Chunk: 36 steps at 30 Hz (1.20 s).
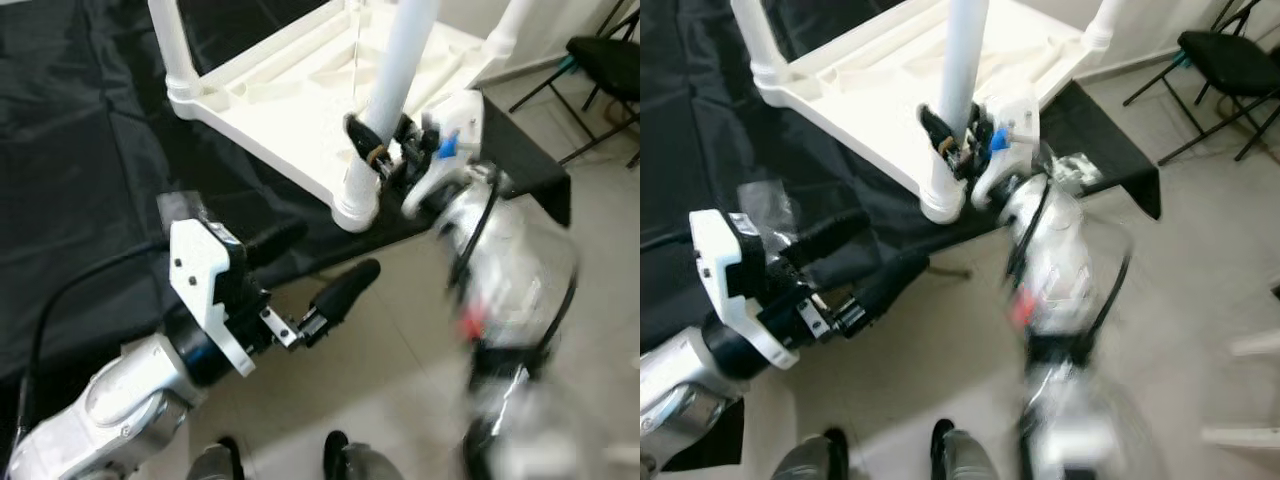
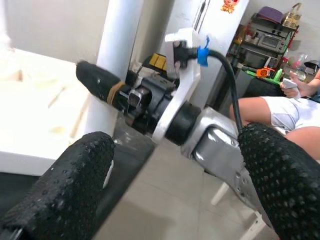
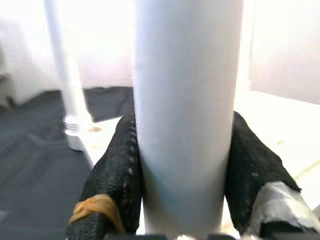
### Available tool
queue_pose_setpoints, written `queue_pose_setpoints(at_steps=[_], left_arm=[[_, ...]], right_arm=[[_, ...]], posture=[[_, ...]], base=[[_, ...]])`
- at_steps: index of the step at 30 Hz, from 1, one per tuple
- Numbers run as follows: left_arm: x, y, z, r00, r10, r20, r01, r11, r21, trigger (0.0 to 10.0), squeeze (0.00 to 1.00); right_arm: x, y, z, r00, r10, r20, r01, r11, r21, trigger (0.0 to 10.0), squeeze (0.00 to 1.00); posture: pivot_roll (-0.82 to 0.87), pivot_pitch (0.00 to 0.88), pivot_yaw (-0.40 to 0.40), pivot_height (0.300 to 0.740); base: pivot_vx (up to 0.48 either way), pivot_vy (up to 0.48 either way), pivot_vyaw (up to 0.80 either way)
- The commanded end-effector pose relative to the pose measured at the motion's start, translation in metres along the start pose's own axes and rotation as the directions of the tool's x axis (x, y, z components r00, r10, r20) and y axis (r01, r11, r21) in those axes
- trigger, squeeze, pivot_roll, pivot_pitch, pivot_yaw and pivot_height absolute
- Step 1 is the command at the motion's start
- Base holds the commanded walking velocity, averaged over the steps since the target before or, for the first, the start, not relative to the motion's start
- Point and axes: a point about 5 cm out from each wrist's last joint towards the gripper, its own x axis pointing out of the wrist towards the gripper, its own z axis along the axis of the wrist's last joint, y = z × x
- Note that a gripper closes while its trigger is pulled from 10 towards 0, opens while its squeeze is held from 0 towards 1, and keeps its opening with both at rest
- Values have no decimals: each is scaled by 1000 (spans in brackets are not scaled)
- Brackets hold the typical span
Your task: Building children table
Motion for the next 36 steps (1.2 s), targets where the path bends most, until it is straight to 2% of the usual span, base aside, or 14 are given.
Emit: queue_pose_setpoints(at_steps=[1,8,9,10,11,13,14,15,23,25,27,28,29,36], left_arm=[[0,-1,-1,1000,-17,-7,17,1000,-5,10000,0],[3,2,-2,999,-43,-10,43,999,-9,10000,0],[3,2,-3,999,-44,-10,44,999,-9,10000,0],[3,2,-3,999,-44,-10,44,999,-9,10000,0],[5,2,-3,999,-49,-8,49,999,-11,10000,0],[7,2,-3,999,-53,-6,52,999,-12,10000,0],[8,2,-3,998,-55,-5,55,998,-12,10000,0],[8,3,-3,999,-51,-8,51,999,-7,10000,0],[5,8,-3,999,-33,-18,33,999,6,10000,0],[5,7,-3,999,-28,-15,28,1000,4,10000,0],[5,6,-4,1000,-28,-15,28,1000,0,10000,0],[4,5,-4,999,-29,-15,29,1000,-6,10000,0],[3,3,-5,999,-32,-20,32,999,-9,10000,0],[-2,2,-3,999,-18,-38,19,1000,2,10000,0]], right_arm=[[-27,-22,-62,940,-180,-290,174,984,-49,0,0],[-11,-2,-59,932,-179,-316,161,984,-83,392,0],[-11,0,-57,931,-170,-323,150,985,-88,2118,0],[-11,0,-57,931,-170,-323,150,985,-88,2118,0],[-10,7,-52,939,-130,-318,107,990,-87,10000,0],[-7,15,-41,959,-48,-278,42,999,-29,10000,0],[-5,22,-30,973,36,-229,-33,999,19,10000,988],[-3,25,-17,977,131,-166,-120,990,75,10000,1000],[-6,18,12,912,408,-42,-398,905,147,10000,1000],[-12,-1,19,813,578,-73,-570,815,102,10000,1000],[-10,-9,15,757,644,-110,-635,765,108,10000,871],[-6,-18,12,727,671,-144,-669,740,72,10000,655],[3,-24,9,719,676,-163,-676,734,64,10000,0],[40,-33,16,707,687,-167,-696,718,11,10000,0]], posture=[[58,307,-65,740],[34,296,-47,740],[34,297,-46,740],[34,297,-46,740],[32,299,-40,740],[33,301,-39,740],[34,303,-39,740],[35,304,-39,740],[38,308,-40,740],[33,314,-44,740],[31,319,-44,740],[31,319,-44,740],[40,326,-42,740],[77,341,-51,740]], base=[[0,0,0],[0,0,0],[0,0,0],[0,0,0],[0,0,0],[0,0,0],[0,0,0],[0,0,0],[0,0,0],[0,0,0],[0,0,0],[0,0,0],[0,0,0],[0,0,0]])
